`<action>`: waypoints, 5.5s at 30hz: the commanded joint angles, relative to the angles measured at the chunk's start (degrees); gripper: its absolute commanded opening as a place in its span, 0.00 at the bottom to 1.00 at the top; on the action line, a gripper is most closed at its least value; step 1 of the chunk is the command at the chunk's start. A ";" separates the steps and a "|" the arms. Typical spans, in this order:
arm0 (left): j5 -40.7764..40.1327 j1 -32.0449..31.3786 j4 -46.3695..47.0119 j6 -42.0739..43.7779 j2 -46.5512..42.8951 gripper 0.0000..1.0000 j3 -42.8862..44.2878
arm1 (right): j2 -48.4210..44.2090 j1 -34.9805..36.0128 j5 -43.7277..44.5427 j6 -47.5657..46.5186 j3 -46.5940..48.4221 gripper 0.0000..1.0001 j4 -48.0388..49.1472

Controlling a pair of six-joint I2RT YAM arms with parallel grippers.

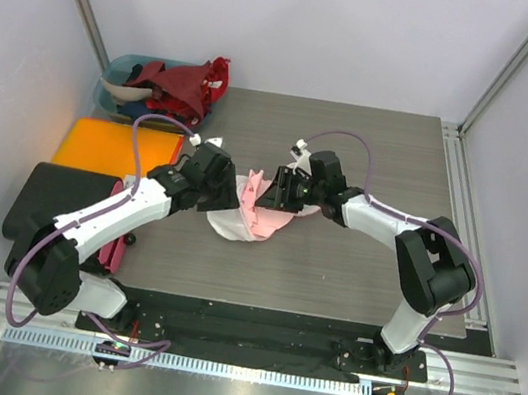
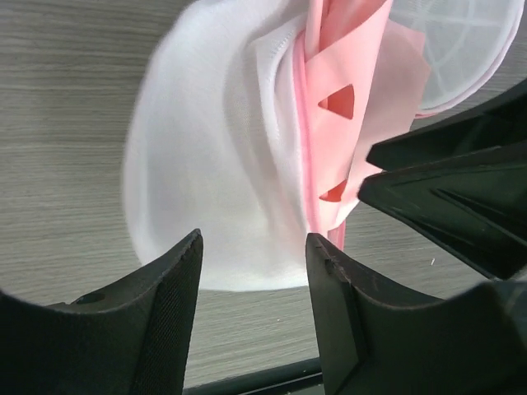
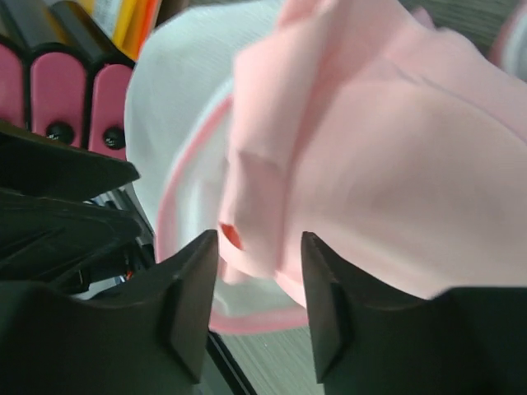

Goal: Place the bra in the laundry bag and zip it closed
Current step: Place the bra in the laundry bag, then adjust the bra in the laundry bag.

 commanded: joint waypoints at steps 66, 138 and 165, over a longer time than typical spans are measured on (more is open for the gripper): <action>2.02 8.59 1.85 4.57 12.70 0.45 5.65 | 1.38 -5.49 3.69 -1.07 -4.66 0.01 7.46; -18.72 13.52 2.29 -9.76 22.44 0.16 7.22 | -2.05 -4.43 3.60 13.96 -13.80 0.01 24.51; -8.25 7.10 5.99 -7.74 19.13 0.34 1.18 | 2.17 0.14 13.88 5.80 -7.57 0.01 12.75</action>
